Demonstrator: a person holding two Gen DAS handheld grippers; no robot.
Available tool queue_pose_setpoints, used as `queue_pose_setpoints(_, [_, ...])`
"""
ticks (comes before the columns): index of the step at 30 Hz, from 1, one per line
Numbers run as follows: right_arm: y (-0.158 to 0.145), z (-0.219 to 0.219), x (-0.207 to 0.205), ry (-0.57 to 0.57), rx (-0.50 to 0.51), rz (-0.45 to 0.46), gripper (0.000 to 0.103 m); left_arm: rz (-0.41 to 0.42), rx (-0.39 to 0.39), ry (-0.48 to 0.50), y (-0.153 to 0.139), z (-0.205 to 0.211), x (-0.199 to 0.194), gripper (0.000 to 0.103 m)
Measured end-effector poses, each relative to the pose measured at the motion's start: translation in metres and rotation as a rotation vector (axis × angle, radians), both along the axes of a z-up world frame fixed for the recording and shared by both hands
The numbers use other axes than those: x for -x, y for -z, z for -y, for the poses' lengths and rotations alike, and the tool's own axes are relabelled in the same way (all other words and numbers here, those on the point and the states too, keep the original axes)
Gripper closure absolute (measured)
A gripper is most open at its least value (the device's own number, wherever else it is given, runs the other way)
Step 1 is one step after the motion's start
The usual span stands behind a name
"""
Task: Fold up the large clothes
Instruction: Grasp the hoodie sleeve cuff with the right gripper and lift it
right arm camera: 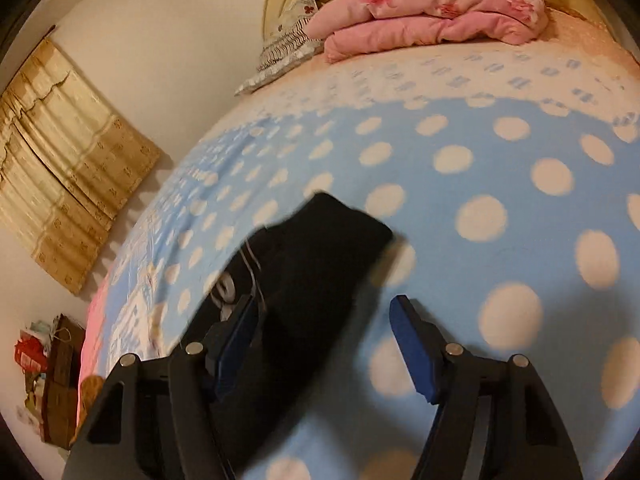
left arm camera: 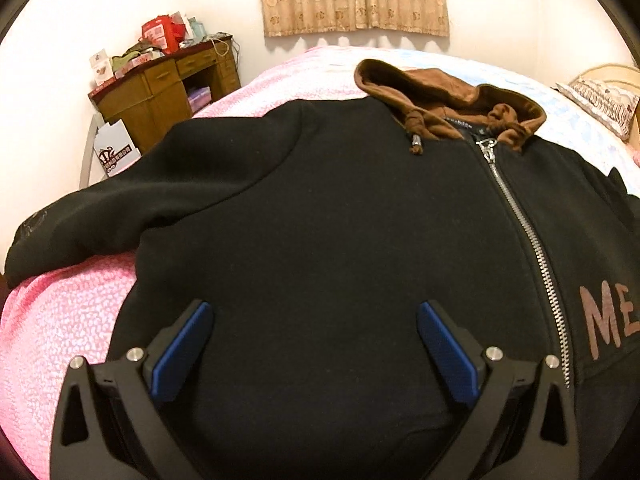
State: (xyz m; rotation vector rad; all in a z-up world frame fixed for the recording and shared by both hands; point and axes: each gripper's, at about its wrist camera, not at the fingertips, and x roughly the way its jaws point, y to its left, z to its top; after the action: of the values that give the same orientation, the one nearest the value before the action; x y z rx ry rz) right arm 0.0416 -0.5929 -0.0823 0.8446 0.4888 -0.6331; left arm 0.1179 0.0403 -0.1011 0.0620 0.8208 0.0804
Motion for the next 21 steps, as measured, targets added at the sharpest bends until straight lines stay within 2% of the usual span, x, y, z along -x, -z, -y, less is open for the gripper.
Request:
queue_pose_setpoints(2, [0.006, 0.004, -0.015, -0.021, -0.013, -0.022, 0.034, 0.004, -0.001, -0.001, 0.001, 0.001, -0.001, 0.000])
queue_pose_setpoints(4, [0.001, 0.006, -0.020, -0.035, 0.016, -0.073, 0.056, 0.009, -0.002, -0.001, 0.001, 0.002, -0.002, 0.000])
queue_pose_setpoints(5, [0.002, 0.007, -0.024, -0.053, 0.007, -0.101, 0.075, 0.010, 0.001, 0.000, 0.001, 0.002, -0.002, 0.000])
queue_pose_setpoints(7, [-0.001, 0.007, -0.018, -0.041, 0.005, -0.084, 0.080, 0.010, 0.008, 0.001, 0.001, 0.001, -0.003, 0.000])
queue_pose_setpoints(10, [-0.028, -0.007, 0.000, -0.022, 0.067, -0.012, 0.082, 0.011, 0.019, 0.003, 0.002, 0.000, -0.004, 0.000])
queue_pose_setpoints(12, [-0.061, -0.026, 0.008, -0.029, 0.153, 0.031, 0.083, 0.012, 0.024, 0.005, 0.002, 0.000, -0.004, 0.000])
queue_pose_setpoints(15, [-0.126, -0.067, 0.019, -0.042, 0.321, 0.103, 0.083, 0.015, 0.032, 0.008, 0.002, -0.001, -0.004, 0.000])
queue_pose_setpoints(18, [-0.184, -0.127, 0.016, -0.135, 0.474, 0.152, 0.083, 0.019, 0.038, 0.010, 0.001, -0.002, -0.003, 0.000])
queue_pose_setpoints(21, [-0.219, -0.201, 0.002, -0.287, 0.571, 0.188, 0.083, 0.023, 0.047, 0.013, 0.001, -0.003, -0.003, 0.000])
